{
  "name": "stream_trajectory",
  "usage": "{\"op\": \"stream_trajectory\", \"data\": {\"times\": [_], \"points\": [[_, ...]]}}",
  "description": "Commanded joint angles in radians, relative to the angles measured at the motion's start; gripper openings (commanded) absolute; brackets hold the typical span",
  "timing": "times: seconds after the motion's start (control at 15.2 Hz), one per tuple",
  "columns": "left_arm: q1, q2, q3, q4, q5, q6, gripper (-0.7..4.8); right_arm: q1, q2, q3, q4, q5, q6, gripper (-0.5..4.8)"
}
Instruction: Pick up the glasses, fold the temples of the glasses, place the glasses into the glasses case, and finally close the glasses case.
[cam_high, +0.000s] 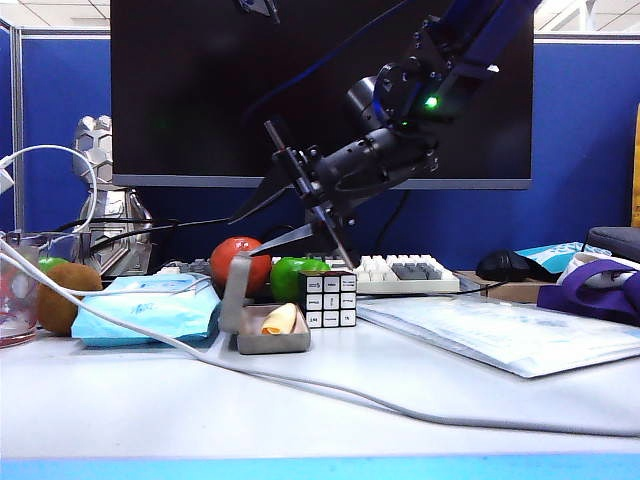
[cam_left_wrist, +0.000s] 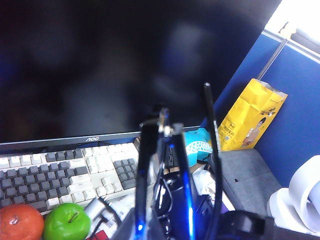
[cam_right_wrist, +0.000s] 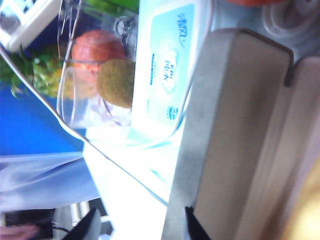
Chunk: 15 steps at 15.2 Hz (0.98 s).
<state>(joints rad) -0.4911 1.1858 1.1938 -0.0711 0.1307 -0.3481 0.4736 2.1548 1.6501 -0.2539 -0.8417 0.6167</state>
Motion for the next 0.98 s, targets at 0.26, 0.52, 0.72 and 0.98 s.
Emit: {"op": "stream_trajectory", "data": {"times": [0.26,0.52,0.72,0.98], "points": [[0.000,-0.004,0.002,0.004,0.004,0.005,-0.06,-0.022,-0.019,0.000,-0.016,0.025,-0.027,2.20],[0.000,-0.004,0.002,0.005,0.005,0.005,-0.06,0.005,-0.009,0.000,-0.014,0.064,-0.028,2.20],[0.000,-0.004,0.002,0.004,0.005,0.005,-0.06,0.022,0.010,0.000,-0.011,0.085,-0.034,2.20],[0.000,-0.004,0.002,0.005,0.005,0.005,-0.06,0.053,0.011,0.000,-0.012,0.101,-0.035,1.22]]}}
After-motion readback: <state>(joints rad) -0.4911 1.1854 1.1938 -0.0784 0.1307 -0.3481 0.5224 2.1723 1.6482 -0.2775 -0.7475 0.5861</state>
